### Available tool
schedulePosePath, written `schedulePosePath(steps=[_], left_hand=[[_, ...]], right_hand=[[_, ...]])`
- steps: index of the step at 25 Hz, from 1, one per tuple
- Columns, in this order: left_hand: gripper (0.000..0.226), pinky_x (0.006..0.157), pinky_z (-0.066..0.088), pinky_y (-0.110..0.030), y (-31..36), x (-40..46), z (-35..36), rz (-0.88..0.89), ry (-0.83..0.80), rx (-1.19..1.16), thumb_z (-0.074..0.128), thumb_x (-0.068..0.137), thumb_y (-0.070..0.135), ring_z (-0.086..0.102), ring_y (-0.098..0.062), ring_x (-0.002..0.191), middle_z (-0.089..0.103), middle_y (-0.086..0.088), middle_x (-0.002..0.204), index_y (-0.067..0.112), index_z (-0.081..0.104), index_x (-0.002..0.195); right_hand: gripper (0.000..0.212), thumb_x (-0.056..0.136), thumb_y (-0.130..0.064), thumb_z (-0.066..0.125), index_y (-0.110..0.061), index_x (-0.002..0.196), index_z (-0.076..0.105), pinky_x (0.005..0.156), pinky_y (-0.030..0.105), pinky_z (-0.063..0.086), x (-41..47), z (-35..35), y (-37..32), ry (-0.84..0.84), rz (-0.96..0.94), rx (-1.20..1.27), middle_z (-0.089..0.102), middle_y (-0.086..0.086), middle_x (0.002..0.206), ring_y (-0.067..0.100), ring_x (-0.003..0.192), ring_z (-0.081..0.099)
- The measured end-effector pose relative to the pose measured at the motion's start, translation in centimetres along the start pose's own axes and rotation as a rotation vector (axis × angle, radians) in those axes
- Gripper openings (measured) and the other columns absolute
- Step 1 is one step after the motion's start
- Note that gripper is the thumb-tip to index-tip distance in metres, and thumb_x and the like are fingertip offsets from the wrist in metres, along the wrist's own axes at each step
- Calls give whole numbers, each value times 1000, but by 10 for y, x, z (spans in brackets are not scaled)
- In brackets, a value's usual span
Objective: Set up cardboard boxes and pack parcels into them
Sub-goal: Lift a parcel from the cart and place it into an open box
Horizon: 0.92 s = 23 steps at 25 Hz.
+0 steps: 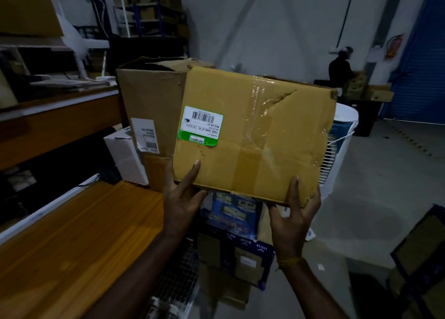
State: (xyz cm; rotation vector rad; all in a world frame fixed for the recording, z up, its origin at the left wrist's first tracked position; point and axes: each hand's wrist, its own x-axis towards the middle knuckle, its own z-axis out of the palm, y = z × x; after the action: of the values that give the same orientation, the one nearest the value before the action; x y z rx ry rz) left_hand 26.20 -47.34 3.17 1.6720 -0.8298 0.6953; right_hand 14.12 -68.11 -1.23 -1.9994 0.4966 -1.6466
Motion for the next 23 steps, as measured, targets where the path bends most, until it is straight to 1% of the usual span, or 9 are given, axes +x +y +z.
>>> schedulePosePath(steps=[3,5,8,12,14,16,17,20,23], left_hand=[[74,115,35,-24,20,-20,-30,-8,41,54,86,71,1,28,-13,145,28,-9,156,18,58,138],[74,114,39,-36,33,-31,-47,-28,68,69,86,72,5,30,-24,145,29,-12,156,19,56,139],[69,110,43,-40,62,-45,-57,-6,101,76,83,75,12,33,-29,144,29,-11,157,20,57,138],[70,105,45,-48,107,-61,-56,-9,131,139,85,73,8,32,-30,144,29,-13,156,21,58,137],[69,106,44,-53,130,-71,-54,-26,156,172,83,73,14,31,-30,145,30,-14,156,21,58,137],[69,108,43,-50,154,-84,-51,-44,175,207,82,73,15,32,-32,145,30,-14,157,21,58,137],[70,110,42,-45,165,-91,-51,-55,184,229,83,73,14,31,-32,145,29,-14,157,20,57,137],[74,112,39,-31,194,-115,-58,-80,208,334,87,72,10,32,-30,145,30,-15,157,18,56,138],[76,110,43,-40,216,-138,-76,-130,271,432,88,71,6,35,-28,142,31,-15,155,16,56,139]], right_hand=[[88,66,11,85,-9,143,47,119,19,18,-15,-21,-24,24,-44,44,25,27,151,33,145,23],[83,68,10,85,-8,141,50,120,21,19,-20,-35,-38,7,-49,96,26,26,150,33,145,24],[81,69,6,85,-7,142,50,120,22,19,-20,-58,-48,-20,-49,148,27,27,149,29,145,24],[96,68,6,86,-23,148,42,119,20,19,-16,-88,-44,-33,-28,200,28,27,150,20,146,22],[103,69,4,86,-37,149,36,120,26,22,-15,-105,-39,-60,-12,240,26,23,153,25,149,20],[105,70,1,85,-43,150,33,120,38,27,-16,-122,-34,-98,14,283,24,20,155,31,149,20],[103,72,-1,85,-44,150,33,120,39,27,-17,-130,-32,-110,10,306,24,20,156,31,149,21],[90,77,-16,81,-44,149,35,120,24,24,-24,-142,-29,-174,34,390,25,20,156,28,149,23],[89,75,-10,85,-30,149,41,120,30,25,-33,-145,-41,-299,53,432,21,15,159,24,150,19]])
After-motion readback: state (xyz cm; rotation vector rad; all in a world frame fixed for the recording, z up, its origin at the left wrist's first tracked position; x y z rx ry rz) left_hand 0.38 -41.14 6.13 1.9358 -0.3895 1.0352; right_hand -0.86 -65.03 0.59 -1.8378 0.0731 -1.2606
